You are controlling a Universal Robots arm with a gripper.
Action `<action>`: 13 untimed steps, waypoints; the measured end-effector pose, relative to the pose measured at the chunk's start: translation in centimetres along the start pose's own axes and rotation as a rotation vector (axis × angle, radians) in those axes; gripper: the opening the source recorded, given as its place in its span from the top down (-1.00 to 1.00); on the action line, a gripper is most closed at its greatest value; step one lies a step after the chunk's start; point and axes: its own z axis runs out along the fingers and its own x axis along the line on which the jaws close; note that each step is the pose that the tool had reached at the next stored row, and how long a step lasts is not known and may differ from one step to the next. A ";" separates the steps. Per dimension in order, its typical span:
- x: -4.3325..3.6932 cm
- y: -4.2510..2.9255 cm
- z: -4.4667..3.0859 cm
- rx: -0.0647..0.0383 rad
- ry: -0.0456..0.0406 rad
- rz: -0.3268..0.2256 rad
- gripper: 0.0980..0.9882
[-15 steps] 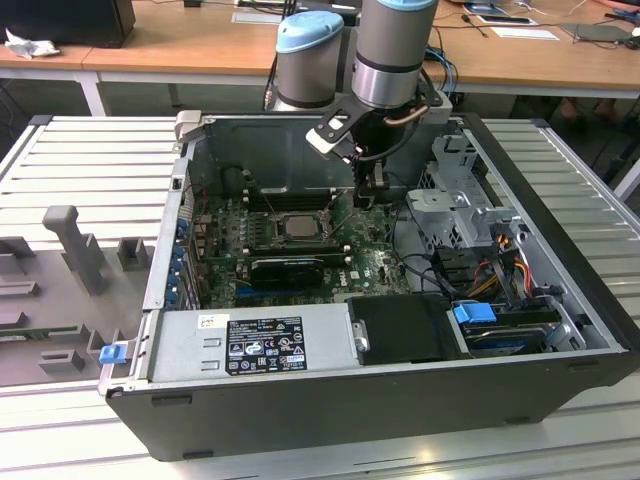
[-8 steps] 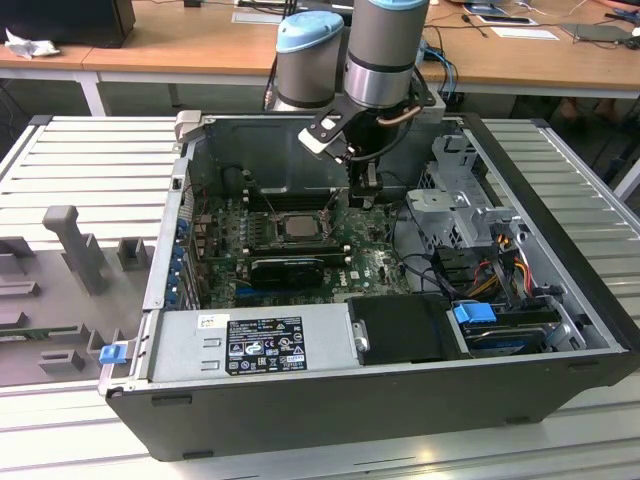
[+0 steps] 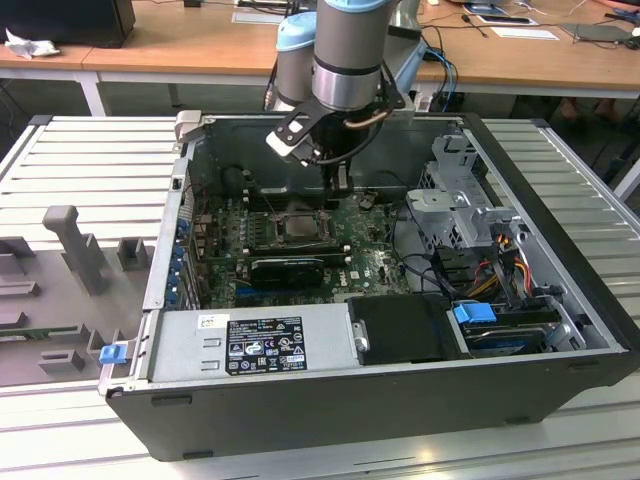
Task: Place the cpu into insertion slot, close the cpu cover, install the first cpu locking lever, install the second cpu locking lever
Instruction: 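Close the cpu cover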
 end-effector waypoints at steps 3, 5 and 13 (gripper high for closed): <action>0.03 -0.23 0.78 0.000 0.0001 0.000 0.98; 0.03 -0.46 1.19 0.000 0.0003 -0.001 0.98; 0.04 -1.91 1.46 0.000 0.0009 -0.002 0.98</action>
